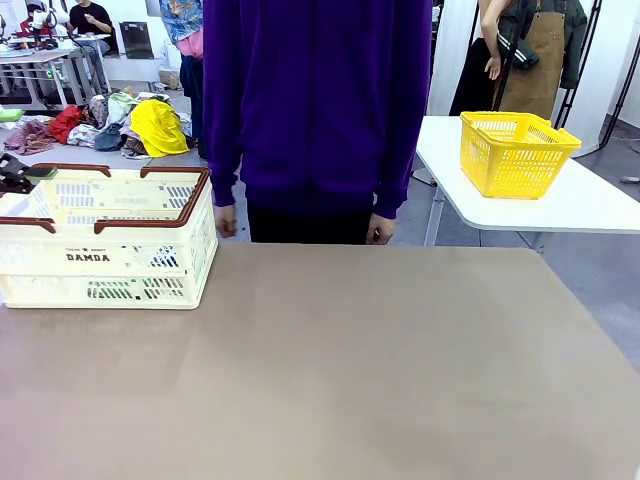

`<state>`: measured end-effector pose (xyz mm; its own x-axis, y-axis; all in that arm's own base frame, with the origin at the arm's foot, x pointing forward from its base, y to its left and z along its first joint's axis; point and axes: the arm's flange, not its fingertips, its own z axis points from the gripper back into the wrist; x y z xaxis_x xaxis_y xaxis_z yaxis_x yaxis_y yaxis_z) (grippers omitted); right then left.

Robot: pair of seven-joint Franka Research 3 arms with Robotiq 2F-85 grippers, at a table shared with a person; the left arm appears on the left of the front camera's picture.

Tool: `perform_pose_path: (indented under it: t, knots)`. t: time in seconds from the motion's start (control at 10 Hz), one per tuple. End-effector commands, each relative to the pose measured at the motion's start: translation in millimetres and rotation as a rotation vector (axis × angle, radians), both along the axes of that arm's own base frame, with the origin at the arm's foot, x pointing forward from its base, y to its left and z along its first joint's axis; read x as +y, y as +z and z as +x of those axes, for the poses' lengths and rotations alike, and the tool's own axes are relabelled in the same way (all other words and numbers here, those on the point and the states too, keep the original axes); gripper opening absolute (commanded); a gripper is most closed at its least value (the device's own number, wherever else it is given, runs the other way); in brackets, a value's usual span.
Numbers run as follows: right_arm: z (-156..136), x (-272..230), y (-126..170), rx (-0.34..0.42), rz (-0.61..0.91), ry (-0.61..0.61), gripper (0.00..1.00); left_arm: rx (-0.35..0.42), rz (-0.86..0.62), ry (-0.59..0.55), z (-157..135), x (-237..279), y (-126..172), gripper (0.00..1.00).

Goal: Place the drinks into the Shopping basket.
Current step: Pick up one drink and place it into the Shopping basket.

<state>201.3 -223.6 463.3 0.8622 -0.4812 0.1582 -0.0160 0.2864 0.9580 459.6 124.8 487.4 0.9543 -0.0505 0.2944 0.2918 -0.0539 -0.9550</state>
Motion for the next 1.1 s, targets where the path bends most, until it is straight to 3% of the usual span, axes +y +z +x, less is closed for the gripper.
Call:
perform_pose_path:
  t: [0.0,1.0]
  knots:
    - [2.1,-0.2,0.7,-0.038,0.009,0.002,1.0,-0.008,-0.02,-0.001,-2.2,0.3,3.4,1.0]
    - [2.1,-0.2,0.7,-0.038,0.009,0.002,1.0,-0.008,-0.02,-0.001,-2.2,0.3,3.4,1.0]
